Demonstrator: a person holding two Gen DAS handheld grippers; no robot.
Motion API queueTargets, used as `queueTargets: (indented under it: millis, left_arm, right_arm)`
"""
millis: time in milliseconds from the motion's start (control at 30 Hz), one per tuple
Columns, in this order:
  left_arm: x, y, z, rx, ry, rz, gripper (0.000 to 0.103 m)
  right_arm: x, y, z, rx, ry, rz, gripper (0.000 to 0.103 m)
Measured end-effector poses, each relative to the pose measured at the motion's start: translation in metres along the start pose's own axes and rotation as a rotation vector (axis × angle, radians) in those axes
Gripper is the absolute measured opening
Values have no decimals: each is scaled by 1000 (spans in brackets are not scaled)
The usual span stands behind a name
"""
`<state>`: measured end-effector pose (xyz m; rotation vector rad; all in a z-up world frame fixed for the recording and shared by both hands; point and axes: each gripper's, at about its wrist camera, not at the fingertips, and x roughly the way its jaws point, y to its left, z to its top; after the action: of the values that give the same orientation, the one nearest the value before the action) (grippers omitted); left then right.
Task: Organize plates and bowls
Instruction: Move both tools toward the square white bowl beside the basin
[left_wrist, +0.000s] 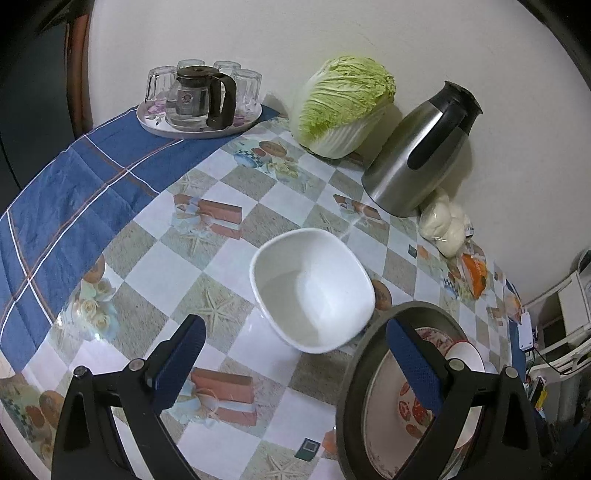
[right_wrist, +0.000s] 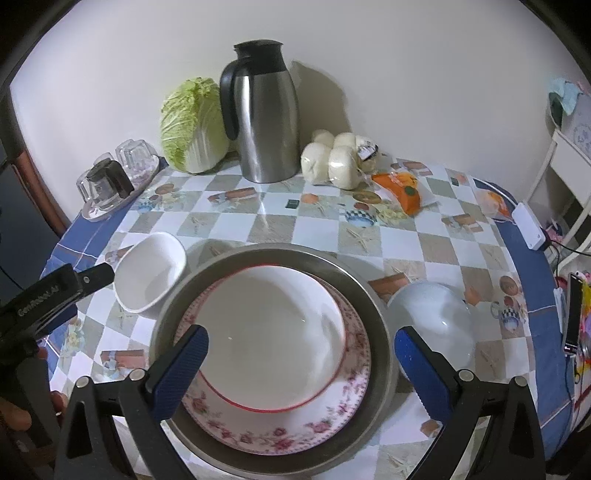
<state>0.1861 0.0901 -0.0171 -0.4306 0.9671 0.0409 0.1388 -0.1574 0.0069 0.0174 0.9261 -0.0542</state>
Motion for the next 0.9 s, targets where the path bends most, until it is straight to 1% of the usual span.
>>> queueTargets:
  millis: [233,367,433,533,633,900]
  left_arm:
    - [0,22,11,-28,2,-39,98]
    - [1,33,15,-38,-19,-18,98]
    - [3,38,15,-38,-15,-16,98]
    - [9,47,15,-66,7,-39,98]
    - [14,50,15,-74,24,-42,98]
    - [29,47,15,-64,67,-49,98]
  right_arm:
    - [-2,23,5,-20,-27,6,102]
    - [-3,35,11,-10,-39,29,102]
    - [-2,42,14,-6,-38,42,102]
    - [-1,53,18,-7,-28,56,102]
    - [0,62,20,1,-20,67,102]
    - [14,68,22,19,39,58,102]
